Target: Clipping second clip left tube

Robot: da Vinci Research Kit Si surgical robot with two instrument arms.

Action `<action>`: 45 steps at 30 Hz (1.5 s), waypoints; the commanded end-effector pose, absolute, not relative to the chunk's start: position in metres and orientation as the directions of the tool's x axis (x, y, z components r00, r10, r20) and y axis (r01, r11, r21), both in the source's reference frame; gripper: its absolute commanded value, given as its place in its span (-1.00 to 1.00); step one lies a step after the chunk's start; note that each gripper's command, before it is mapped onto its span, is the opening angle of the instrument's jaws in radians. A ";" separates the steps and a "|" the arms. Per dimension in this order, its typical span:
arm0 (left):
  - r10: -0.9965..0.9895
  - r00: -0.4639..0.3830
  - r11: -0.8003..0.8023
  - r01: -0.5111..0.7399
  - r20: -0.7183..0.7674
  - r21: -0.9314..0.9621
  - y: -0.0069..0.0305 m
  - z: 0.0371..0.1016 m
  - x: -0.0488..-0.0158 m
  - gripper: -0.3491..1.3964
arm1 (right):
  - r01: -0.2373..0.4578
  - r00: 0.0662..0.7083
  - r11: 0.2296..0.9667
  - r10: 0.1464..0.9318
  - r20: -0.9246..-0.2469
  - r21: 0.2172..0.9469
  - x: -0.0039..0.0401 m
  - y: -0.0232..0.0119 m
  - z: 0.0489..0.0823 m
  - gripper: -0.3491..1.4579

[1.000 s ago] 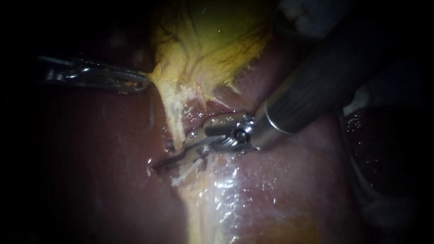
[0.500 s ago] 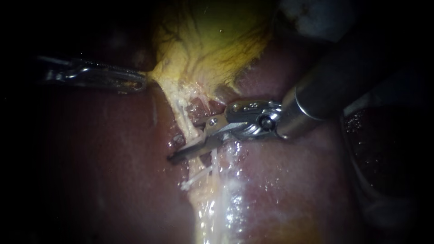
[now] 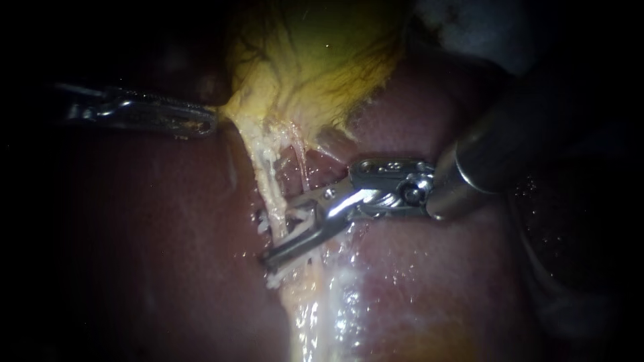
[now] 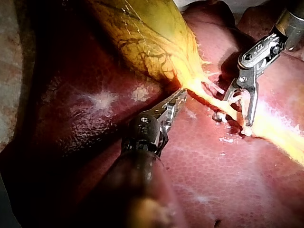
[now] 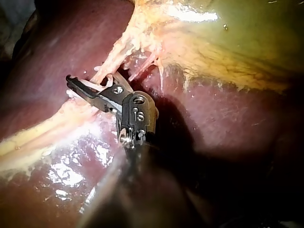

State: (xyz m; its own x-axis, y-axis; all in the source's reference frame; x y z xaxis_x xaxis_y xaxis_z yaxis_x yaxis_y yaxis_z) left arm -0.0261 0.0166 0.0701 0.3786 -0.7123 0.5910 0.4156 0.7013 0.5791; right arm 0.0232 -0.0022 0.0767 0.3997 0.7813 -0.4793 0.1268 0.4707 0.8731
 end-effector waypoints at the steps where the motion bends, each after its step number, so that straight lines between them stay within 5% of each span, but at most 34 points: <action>1: -0.713 0.378 0.701 0.416 0.591 0.579 0.0165 0.0701 -0.0261 -1.00 | 0.149 0.389 0.448 0.793 -0.469 0.881 0.0232 -0.0024 0.0767 0.05; 17: -0.713 0.378 0.701 0.416 0.591 0.579 0.0165 0.0701 -0.0262 -1.00 | 0.339 0.329 0.192 0.893 -0.307 0.921 0.0252 -0.0062 0.0761 0.02; 34: -0.713 0.378 0.701 0.417 0.591 0.579 0.0165 0.0700 -0.0262 -1.00 | 0.355 0.379 0.163 0.875 -0.301 0.920 0.0244 -0.0076 0.0763 -0.07; 45: -0.713 0.378 0.701 0.417 0.591 0.579 0.0165 0.0700 -0.0262 -1.00 | 0.323 0.387 0.127 0.887 -0.253 0.938 0.0247 -0.0070 0.0767 -0.73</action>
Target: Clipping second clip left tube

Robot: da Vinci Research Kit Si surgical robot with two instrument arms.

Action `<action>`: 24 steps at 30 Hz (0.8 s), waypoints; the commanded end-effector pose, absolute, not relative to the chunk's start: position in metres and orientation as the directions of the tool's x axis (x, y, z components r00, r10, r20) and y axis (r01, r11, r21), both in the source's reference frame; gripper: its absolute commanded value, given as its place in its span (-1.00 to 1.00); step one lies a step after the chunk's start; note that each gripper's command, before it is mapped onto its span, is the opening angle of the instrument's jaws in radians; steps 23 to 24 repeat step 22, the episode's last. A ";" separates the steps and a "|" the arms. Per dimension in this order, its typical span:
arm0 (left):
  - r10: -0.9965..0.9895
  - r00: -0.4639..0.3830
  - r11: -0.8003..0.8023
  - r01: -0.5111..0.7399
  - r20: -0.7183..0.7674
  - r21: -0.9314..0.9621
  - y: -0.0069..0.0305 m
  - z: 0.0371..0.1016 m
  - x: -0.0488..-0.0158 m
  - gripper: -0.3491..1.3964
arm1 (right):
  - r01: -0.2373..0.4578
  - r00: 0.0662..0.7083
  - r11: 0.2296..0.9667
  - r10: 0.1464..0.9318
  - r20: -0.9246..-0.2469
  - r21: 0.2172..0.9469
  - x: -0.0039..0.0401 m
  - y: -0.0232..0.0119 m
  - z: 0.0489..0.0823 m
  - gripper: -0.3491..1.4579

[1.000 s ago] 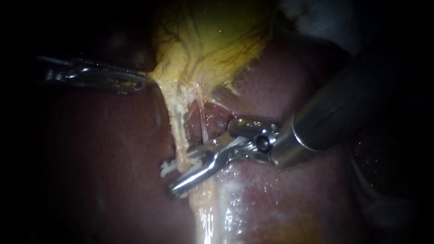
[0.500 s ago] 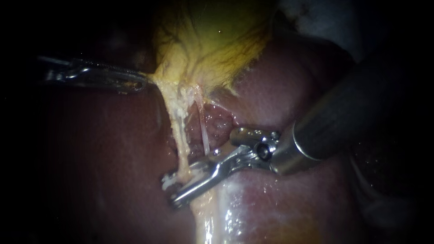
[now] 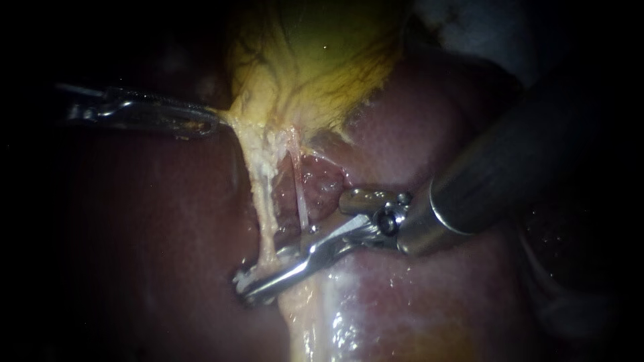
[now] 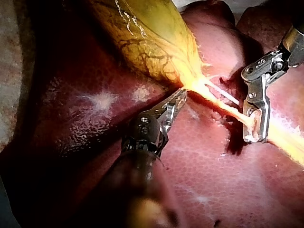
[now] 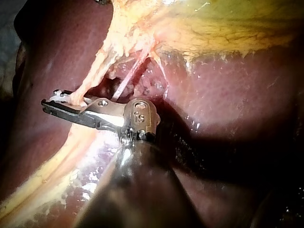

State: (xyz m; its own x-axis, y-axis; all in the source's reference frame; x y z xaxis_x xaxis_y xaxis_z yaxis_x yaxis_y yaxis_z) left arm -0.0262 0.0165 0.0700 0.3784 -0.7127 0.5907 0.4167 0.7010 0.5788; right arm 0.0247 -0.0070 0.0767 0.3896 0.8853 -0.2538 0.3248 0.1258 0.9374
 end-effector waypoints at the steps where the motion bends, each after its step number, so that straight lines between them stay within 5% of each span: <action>1: -0.713 0.378 0.701 0.417 0.591 0.579 0.0165 0.0701 -0.0262 -1.00 | 0.320 0.389 0.122 0.887 -0.248 0.940 0.0247 -0.0069 0.0768 -0.80; 4: -0.713 0.378 0.701 0.417 0.591 0.579 0.0165 0.0701 -0.0262 -1.00 | 0.314 0.394 0.113 0.888 -0.237 0.943 0.0247 -0.0068 0.0770 -1.00; 24: -0.713 0.378 0.701 0.417 0.591 0.579 0.0166 0.0701 -0.0262 -1.00 | 0.311 0.399 0.107 0.887 -0.232 0.944 0.0246 -0.0075 0.0778 -1.00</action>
